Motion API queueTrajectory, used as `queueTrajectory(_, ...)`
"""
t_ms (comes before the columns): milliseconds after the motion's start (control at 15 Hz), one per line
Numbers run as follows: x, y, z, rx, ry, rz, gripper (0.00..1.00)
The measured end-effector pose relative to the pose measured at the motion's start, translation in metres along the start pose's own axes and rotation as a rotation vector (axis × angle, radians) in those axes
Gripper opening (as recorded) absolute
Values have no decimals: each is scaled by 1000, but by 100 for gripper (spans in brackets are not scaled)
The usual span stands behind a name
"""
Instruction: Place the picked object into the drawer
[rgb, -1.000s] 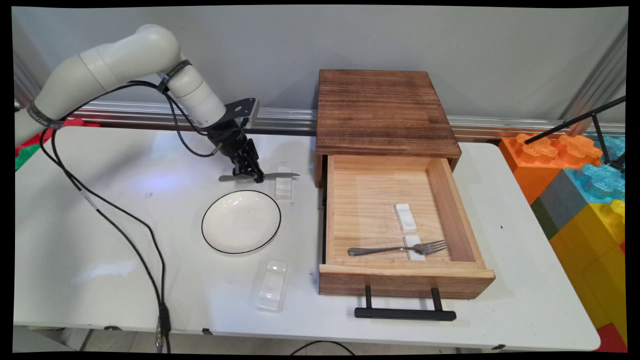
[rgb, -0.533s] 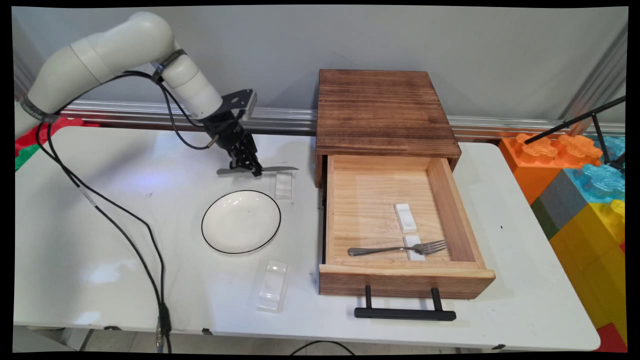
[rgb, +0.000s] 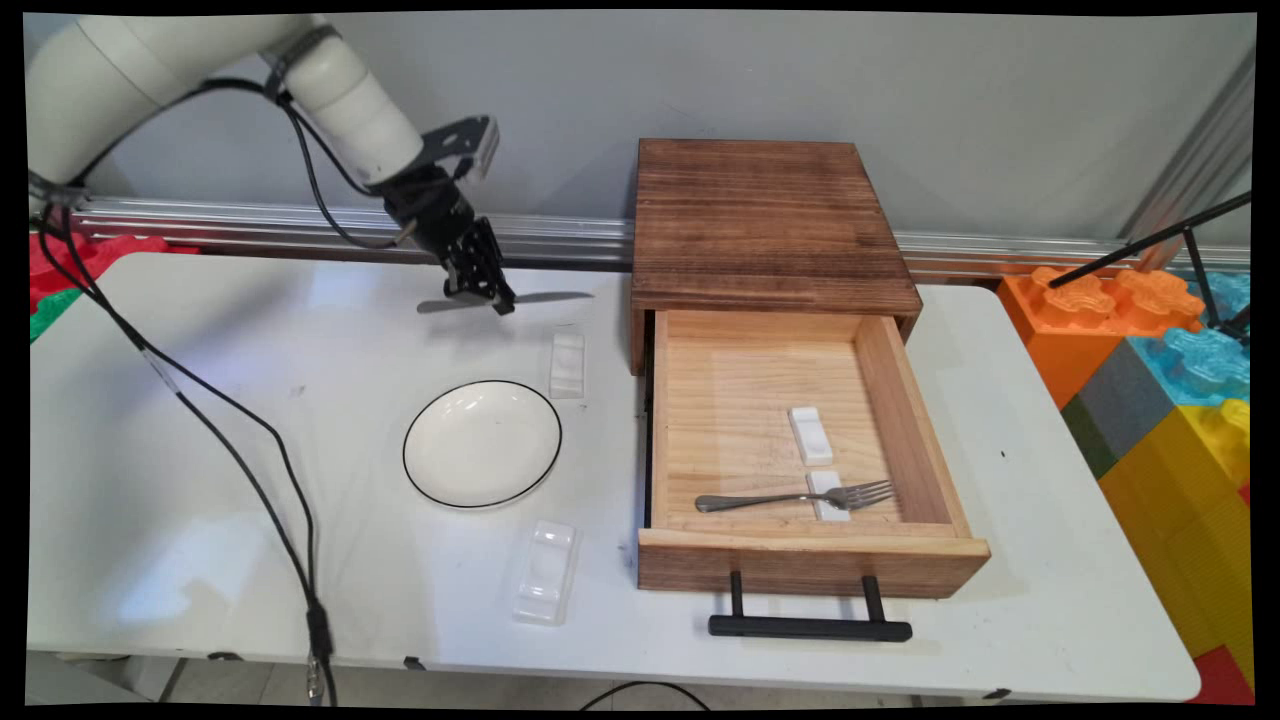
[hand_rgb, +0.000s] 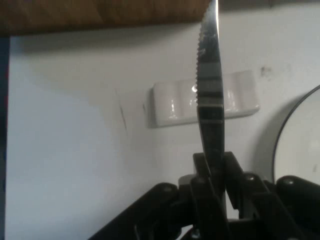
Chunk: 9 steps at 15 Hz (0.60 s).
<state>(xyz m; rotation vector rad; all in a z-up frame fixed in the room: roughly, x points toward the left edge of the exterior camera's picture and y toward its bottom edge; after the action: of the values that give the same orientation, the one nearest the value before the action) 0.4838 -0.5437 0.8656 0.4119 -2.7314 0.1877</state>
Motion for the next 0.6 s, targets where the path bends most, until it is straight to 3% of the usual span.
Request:
queueTrajectory(267, 24, 13, -35, 7, 4, -21, 0)
queueTrajectory(600, 71, 41, -70, 2, 26, -36, 0)
